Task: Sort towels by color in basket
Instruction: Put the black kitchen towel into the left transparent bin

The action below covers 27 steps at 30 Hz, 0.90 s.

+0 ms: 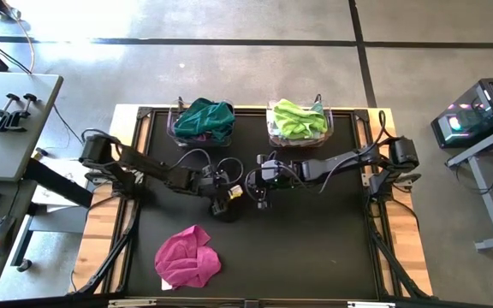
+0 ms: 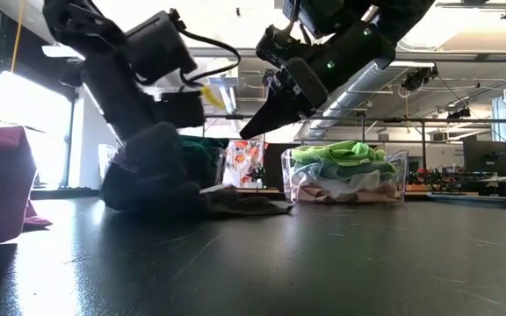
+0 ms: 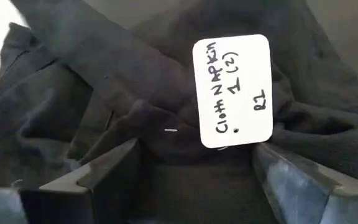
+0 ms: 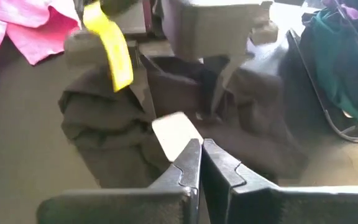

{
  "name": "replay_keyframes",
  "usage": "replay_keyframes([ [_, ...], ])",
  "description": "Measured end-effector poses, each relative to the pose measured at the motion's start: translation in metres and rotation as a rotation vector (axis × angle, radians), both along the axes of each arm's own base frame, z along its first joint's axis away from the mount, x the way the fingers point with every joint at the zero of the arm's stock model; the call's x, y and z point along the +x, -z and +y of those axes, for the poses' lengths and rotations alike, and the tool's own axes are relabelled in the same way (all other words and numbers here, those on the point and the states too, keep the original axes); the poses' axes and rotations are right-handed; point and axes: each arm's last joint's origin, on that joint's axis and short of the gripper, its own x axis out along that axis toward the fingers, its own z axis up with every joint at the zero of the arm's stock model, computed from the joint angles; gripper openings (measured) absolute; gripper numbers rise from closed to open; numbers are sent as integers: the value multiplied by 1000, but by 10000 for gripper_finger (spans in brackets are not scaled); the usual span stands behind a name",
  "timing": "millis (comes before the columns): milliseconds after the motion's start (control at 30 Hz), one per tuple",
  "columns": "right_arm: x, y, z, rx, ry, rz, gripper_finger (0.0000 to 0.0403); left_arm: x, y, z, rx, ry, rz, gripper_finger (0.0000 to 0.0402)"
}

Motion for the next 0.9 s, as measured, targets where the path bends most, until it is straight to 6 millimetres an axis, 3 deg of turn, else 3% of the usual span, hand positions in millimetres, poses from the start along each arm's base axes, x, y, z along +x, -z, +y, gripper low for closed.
replay_keyframes([
  [267, -1, 1, 2, 13, 5, 13, 0, 9, 11, 8, 39, 31, -28, 233],
  [567, -2, 2, 9, -6, -28, 24, 0, 9, 11, 8, 98, 86, -14, 36],
  [633, -2, 2, 9, -7, -29, 28, 0, 9, 8, 8, 92, 64, -24, 14],
  [800, -2, 2, 9, -6, -28, 27, 0, -11, -18, -1, 160, 40, 6, 29],
  [900, -1, 0, 9, -4, -27, 5, 0, -23, -60, -1, 288, -27, -25, 22],
])
